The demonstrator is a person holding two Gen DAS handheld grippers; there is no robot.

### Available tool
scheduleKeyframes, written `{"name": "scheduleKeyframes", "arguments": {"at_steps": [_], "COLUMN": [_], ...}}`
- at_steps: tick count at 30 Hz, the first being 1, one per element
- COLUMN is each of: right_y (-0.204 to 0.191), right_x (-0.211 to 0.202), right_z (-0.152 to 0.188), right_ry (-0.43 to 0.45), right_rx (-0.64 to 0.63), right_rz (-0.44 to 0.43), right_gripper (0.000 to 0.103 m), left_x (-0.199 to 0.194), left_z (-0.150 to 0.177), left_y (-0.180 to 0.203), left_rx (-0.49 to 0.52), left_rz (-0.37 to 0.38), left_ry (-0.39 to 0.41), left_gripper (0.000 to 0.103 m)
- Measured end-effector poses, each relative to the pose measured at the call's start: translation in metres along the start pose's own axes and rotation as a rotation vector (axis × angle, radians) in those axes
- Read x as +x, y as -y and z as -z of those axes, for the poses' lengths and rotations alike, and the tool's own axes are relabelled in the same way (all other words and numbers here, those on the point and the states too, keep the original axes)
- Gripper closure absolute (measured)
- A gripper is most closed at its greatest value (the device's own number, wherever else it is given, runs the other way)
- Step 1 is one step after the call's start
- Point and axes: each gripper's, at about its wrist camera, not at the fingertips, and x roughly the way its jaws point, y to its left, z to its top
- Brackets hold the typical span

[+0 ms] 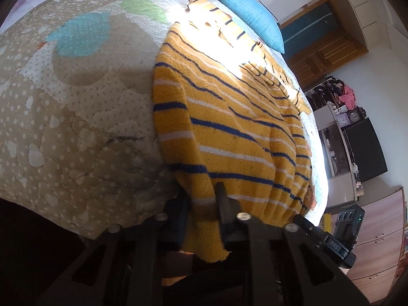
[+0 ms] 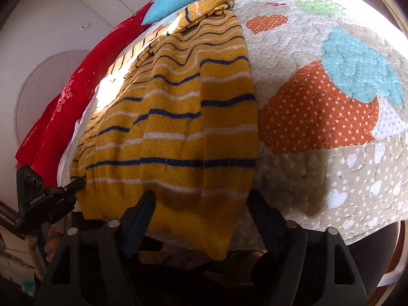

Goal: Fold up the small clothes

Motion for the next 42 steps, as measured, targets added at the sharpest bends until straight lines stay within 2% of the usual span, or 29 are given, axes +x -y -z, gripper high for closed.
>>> {"name": "scheduleKeyframes", "arguments": {"at_steps": [1, 3, 6, 7, 8, 9, 11, 13, 16, 18, 20, 21, 23, 26, 27, 28, 29, 31, 32, 33, 34, 36, 38, 42], "right_y": [-0.001, 0.0, 0.009, 0.013, 0.016, 0.018, 0.023, 0.025, 0.023, 0.02, 0.023, 0.026, 0.033, 0.044, 0.044, 0.042, 0.039, 0.031, 0.023, 0.015, 0.007, 0.0, 0.001, 0.008], "right_x": [0.0, -0.001, -0.001, 0.001, 0.002, 0.004, 0.006, 0.007, 0.005, 0.003, -0.003, -0.007, -0.015, -0.014, -0.011, -0.005, 0.0, 0.006, 0.008, 0.009, 0.009, 0.005, -0.002, -0.024], "right_z": [0.0, 0.0, 0.001, 0.001, 0.001, 0.002, 0.002, 0.002, 0.004, 0.006, 0.009, 0.011, 0.014, 0.015, 0.014, 0.011, 0.01, 0.008, 0.008, 0.007, 0.007, 0.004, 0.001, -0.003], "right_ry": [-0.002, -0.009, -0.01, -0.013, -0.016, -0.017, -0.016, -0.014, -0.012, -0.016, -0.014, -0.006, 0.012, 0.008, 0.001, -0.006, -0.014, -0.029, -0.033, -0.031, -0.03, -0.029, -0.015, 0.0], "right_rx": [-0.001, 0.013, 0.051, 0.065, 0.078, 0.089, 0.108, 0.115, 0.09, 0.068, 0.065, 0.07, 0.085, 0.107, 0.109, 0.105, 0.092, 0.051, 0.023, -0.011, -0.043, -0.059, -0.032, 0.029], "right_rz": [0.001, -0.038, -0.08, -0.091, -0.102, -0.112, -0.129, -0.143, -0.13, -0.117, -0.111, -0.105, -0.095, -0.111, -0.12, -0.127, -0.133, -0.128, -0.115, -0.096, -0.077, -0.081, -0.126, -0.266], "right_gripper": [0.054, 0.068, 0.069, 0.069, 0.068, 0.068, 0.066, 0.062, 0.058, 0.057, 0.054, 0.048, 0.04, 0.039, 0.037, 0.037, 0.037, 0.037, 0.04, 0.054, 0.076, 0.09, 0.093, 0.094], "left_x": [-0.002, -0.009, -0.005, -0.001, 0.003, 0.004, 0.009, 0.013, 0.02, 0.02, 0.018, 0.017, 0.015, 0.017, 0.018, 0.02, 0.022, 0.025, 0.024, 0.022, 0.02, 0.01, -0.008, -0.047], "left_z": [0.0, 0.002, 0.002, 0.002, 0.002, 0.003, 0.005, 0.008, 0.012, 0.014, 0.015, 0.015, 0.015, 0.013, 0.012, 0.01, 0.009, 0.009, 0.009, 0.009, 0.008, 0.001, -0.005, -0.005], "left_y": [-0.001, -0.003, 0.0, -0.002, -0.001, -0.006, -0.006, 0.0, 0.01, 0.014, 0.015, 0.014, 0.011, 0.006, 0.006, 0.007, 0.008, 0.013, 0.016, 0.019, 0.02, 0.016, 0.02, 0.041], "left_rx": [-0.011, -0.009, 0.004, -0.006, -0.016, -0.027, -0.03, 0.005, 0.069, 0.097, 0.107, 0.105, 0.098, 0.086, 0.09, 0.099, 0.106, 0.117, 0.128, 0.136, 0.141, 0.093, 0.078, 0.147], "left_rz": [0.012, 0.029, 0.032, 0.027, 0.039, 0.069, 0.094, 0.077, 0.019, 0.007, 0.011, 0.012, 0.017, 0.042, 0.044, 0.053, 0.062, 0.032, 0.011, -0.024, -0.052, -0.009, 0.002, 0.009], "left_ry": [0.007, 0.018, 0.014, 0.003, -0.009, -0.02, -0.032, -0.038, -0.055, -0.065, -0.062, -0.062, -0.064, -0.078, -0.086, -0.095, -0.101, -0.105, -0.103, -0.099, -0.102, -0.096, -0.052, 0.032], "left_gripper": [0.089, 0.089, 0.085, 0.069, 0.06, 0.046, 0.031, 0.024, 0.024, 0.024, 0.032, 0.04, 0.045, 0.045, 0.042, 0.033, 0.03, 0.029, 0.032, 0.057, 0.095, 0.095, 0.095, 0.095]}}
